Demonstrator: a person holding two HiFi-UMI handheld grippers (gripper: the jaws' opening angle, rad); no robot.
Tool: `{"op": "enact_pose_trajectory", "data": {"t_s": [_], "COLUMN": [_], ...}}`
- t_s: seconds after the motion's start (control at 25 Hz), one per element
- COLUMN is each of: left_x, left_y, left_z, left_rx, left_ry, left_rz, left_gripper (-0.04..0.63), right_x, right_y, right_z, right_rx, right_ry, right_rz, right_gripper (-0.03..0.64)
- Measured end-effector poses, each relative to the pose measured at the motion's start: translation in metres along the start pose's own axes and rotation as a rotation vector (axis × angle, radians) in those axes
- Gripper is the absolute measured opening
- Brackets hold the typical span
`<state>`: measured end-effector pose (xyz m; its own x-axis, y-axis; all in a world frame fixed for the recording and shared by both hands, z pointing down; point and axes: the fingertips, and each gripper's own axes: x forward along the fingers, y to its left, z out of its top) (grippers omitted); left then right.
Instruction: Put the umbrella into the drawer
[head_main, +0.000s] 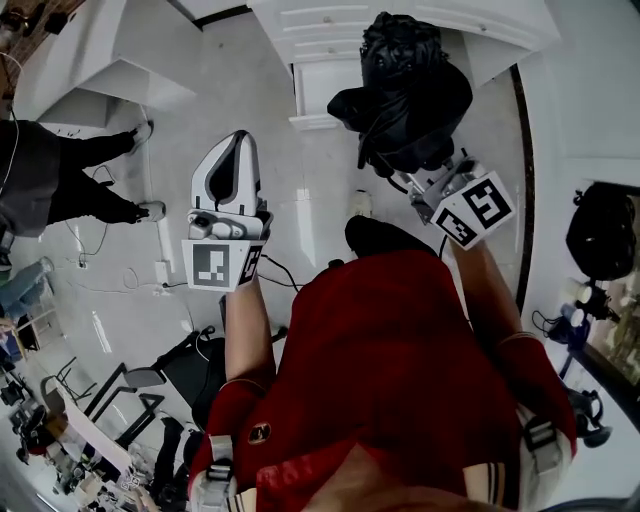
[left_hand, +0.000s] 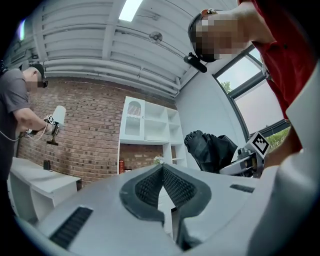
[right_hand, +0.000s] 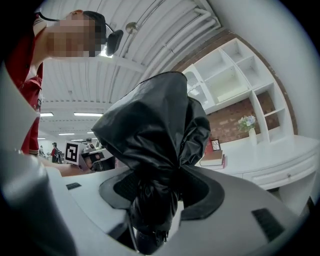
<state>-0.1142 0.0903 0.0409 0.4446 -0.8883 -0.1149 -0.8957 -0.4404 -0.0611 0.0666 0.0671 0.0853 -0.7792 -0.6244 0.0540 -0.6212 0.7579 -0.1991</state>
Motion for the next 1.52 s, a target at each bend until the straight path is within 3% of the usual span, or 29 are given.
{"op": "enact_pose_trajectory", "data": {"t_s": [0.44, 0.8, 1.12, 1.32, 1.52], "left_x": [0.072, 0.114, 0.142, 0.151, 0.164], "left_y": [0.027, 0.06, 0.091, 0.142, 0.148], "left_z": [-0.014, -0.041, -0.081, -0.109, -0.134], "left_rx": [0.024, 0.001, -0.033, -0.053, -0.057], "left_ry": [0.026, 0.037, 0.07, 0.093, 0.103], "left_rz": [-0.002, -0.031, -0.07, -0.069, -0.067], "left_gripper": [0.006, 0.006, 0.006, 0.006, 0.006], "right_x": [0.058, 0.106, 0.146, 0.2, 0.213], "right_y": [-0.058, -0.086, -0.113, -0.124, -0.147], "right_z": [0.005, -0.013, -0.046, -0.074, -0.103], "right_rx": [-0.023, -0.036, -0.06, -0.077, -0.087], "right_ry": [0.018, 0.051, 0.12, 0.177, 0.214], "right_rz": [0.035, 0.012, -0.023, -0.013, -0.002], "right_gripper": [0.224, 0.224, 0.224, 0.224, 0.224]}}
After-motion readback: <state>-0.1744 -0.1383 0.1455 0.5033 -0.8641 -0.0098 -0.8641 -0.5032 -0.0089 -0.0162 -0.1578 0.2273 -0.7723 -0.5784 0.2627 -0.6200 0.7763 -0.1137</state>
